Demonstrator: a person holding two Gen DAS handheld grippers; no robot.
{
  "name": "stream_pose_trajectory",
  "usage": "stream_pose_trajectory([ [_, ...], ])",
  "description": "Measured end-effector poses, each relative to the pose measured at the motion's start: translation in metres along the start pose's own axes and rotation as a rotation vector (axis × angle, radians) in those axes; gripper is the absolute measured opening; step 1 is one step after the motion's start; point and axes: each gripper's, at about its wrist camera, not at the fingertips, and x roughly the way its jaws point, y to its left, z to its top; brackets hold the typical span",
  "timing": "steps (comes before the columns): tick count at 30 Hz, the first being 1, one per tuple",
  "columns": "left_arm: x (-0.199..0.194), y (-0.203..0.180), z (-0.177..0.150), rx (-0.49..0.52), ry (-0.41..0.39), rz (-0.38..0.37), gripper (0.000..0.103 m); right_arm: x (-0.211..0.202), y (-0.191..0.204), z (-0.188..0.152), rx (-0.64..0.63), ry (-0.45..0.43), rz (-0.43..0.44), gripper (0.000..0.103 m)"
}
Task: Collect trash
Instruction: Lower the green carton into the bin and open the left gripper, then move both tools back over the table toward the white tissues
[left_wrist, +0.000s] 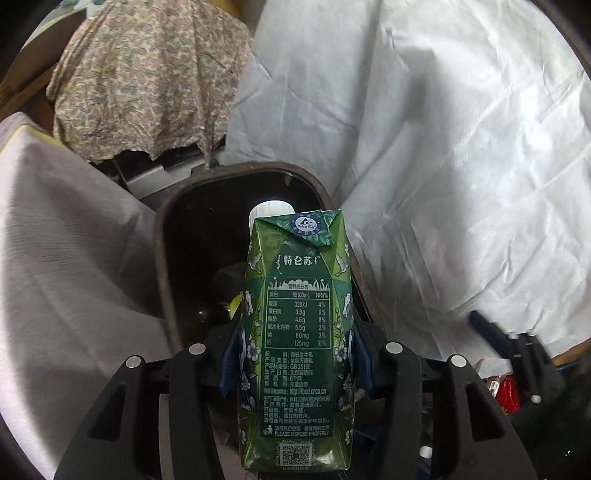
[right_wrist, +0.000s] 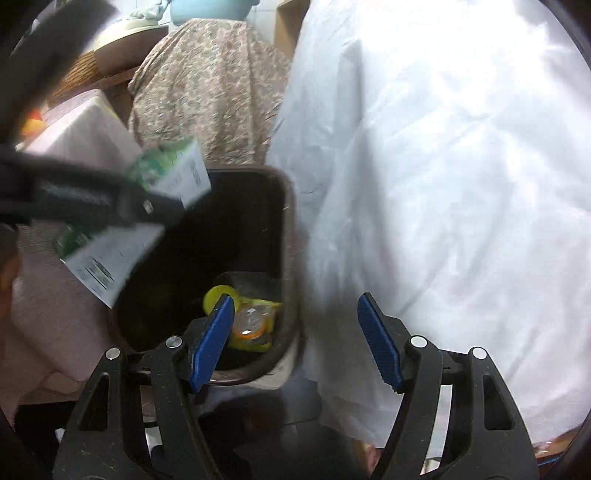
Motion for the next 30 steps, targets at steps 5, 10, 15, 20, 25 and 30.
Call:
stream_pose_trajectory([
  [5, 0.007, -0.008, -0.004, 0.028, 0.024, 0.005, 0.060, -0.019, -0.011, 0.003, 0.011, -0.040, -0.032, 0.072],
  [10, -0.009, -0.010, -0.004, 0.033, -0.019, 0.017, 0.071, -0.024, -0.010, 0.006, 0.028, -0.062, -0.044, 0.072],
  [15, -0.043, -0.008, -0.012, 0.029, -0.071, -0.010, 0.077, -0.030, -0.006, 0.011, 0.044, -0.106, -0.058, 0.073],
  [20, -0.097, 0.006, -0.038, 0.062, -0.169, 0.007, 0.084, -0.042, 0.004, 0.016, 0.051, -0.162, -0.049, 0.083],
  [25, -0.147, 0.042, -0.065, 0.028, -0.249, 0.041, 0.087, -0.058, 0.028, 0.024, 0.019, -0.185, -0.004, 0.083],
  [30, -0.190, 0.077, -0.097, -0.009, -0.341, 0.110, 0.090, -0.075, 0.067, 0.034, -0.024, -0.214, 0.080, 0.083],
])
